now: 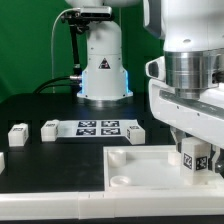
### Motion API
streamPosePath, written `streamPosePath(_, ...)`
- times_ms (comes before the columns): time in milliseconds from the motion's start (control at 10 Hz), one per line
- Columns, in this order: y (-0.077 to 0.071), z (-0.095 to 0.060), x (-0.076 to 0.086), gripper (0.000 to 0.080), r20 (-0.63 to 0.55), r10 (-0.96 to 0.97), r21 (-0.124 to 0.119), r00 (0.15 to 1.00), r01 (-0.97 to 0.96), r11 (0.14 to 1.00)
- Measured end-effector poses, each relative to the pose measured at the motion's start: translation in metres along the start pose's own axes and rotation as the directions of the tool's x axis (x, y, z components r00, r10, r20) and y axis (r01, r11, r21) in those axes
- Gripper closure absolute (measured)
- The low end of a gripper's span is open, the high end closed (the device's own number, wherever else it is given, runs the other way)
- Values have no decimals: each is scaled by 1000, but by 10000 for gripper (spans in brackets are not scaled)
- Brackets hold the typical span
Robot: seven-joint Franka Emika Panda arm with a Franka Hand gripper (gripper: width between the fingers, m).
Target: Assemble one leg
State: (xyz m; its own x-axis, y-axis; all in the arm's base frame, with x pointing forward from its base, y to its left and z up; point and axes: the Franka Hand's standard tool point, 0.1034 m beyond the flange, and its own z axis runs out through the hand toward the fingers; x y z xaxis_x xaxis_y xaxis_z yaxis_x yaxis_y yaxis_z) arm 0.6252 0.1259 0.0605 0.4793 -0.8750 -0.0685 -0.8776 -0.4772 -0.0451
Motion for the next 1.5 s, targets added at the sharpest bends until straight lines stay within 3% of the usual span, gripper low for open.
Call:
streamPosePath(200,0,0,0,157,-8,-359,-8,933,359,933)
streamPosePath(400,1,0,1,150,-9,-624,-18,781,624,781)
streamPosePath(700,1,1,1,150,-2,-869,-42,494,869,494)
streamPosePath(900,2,0,5,150,5,-942,-43,336,941,336)
streamPosePath(1100,3,0,5,187,6,-947,-44,322,946,322)
streamPosePath(1200,3,0,5,407,6,-947,-44,322,946,322)
streamPosePath(1300,3,0,5,515,6,-947,-44,322,946,322)
streamPosePath(1500,3,0,5,512,5,-936,-43,352,935,351)
